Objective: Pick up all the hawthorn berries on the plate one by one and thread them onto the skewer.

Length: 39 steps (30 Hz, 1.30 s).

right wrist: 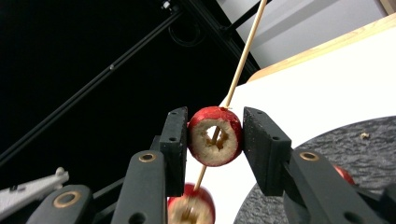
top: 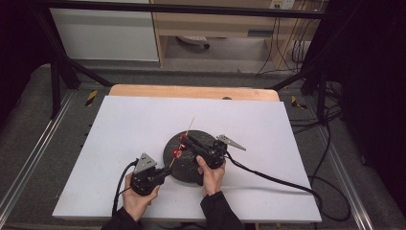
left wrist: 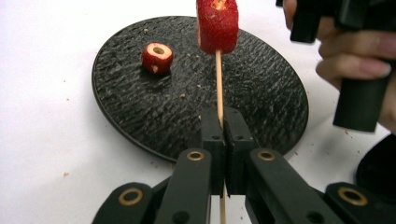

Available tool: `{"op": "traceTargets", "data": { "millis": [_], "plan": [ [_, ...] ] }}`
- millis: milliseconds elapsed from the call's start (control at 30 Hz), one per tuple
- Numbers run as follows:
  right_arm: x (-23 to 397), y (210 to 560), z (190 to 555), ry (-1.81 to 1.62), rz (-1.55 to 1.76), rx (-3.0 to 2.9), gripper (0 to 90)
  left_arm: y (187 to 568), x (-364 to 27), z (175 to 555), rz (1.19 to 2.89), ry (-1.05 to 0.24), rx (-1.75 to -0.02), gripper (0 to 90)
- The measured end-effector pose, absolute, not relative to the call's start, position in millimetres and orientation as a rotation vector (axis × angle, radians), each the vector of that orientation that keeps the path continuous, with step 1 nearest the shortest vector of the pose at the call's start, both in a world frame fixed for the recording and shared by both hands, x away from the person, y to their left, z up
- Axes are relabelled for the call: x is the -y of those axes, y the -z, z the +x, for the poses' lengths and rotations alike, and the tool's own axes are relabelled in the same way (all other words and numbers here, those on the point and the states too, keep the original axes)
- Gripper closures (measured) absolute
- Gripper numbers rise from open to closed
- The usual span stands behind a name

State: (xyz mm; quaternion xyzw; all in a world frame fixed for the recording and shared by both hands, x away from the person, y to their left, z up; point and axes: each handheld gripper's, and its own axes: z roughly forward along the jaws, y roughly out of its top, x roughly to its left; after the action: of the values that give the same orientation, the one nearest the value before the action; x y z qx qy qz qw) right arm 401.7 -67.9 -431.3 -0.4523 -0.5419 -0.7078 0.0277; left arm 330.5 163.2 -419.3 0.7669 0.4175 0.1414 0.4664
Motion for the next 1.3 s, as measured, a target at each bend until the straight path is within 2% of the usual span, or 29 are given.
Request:
{"op": "traceTargets", "data": {
  "millis": [333, 667, 867, 1067, 1300],
  "plan": [
    [66.7, 433.1, 396.6, 2.148, -1.393, 1.743, 60.4, 421.0, -165.6, 334.8, 1.898, -0.326, -1.010, 88.4],
    [83.4, 413.0, 398.2, 1.991, -1.393, 2.027, 28.9, 424.5, -194.7, 325.3, 1.953, -0.362, -1.001, 88.3],
    [93.1, 406.9, 405.4, 1.750, -1.365, 2.305, 17.1, 425.6, -215.8, 320.7, 1.998, -0.368, -0.987, 88.2],
    [92.3, 397.1, 415.7, 1.543, -1.304, 2.550, 15.7, 428.6, -226.0, 320.8, 2.043, -0.384, -0.968, 88.1],
    [71.0, 388.6, 437.0, 1.306, -1.203, 2.747, 19.3, 431.8, -234.3, 323.7, 2.036, -0.378, -0.984, 88.0]
  ]
}}
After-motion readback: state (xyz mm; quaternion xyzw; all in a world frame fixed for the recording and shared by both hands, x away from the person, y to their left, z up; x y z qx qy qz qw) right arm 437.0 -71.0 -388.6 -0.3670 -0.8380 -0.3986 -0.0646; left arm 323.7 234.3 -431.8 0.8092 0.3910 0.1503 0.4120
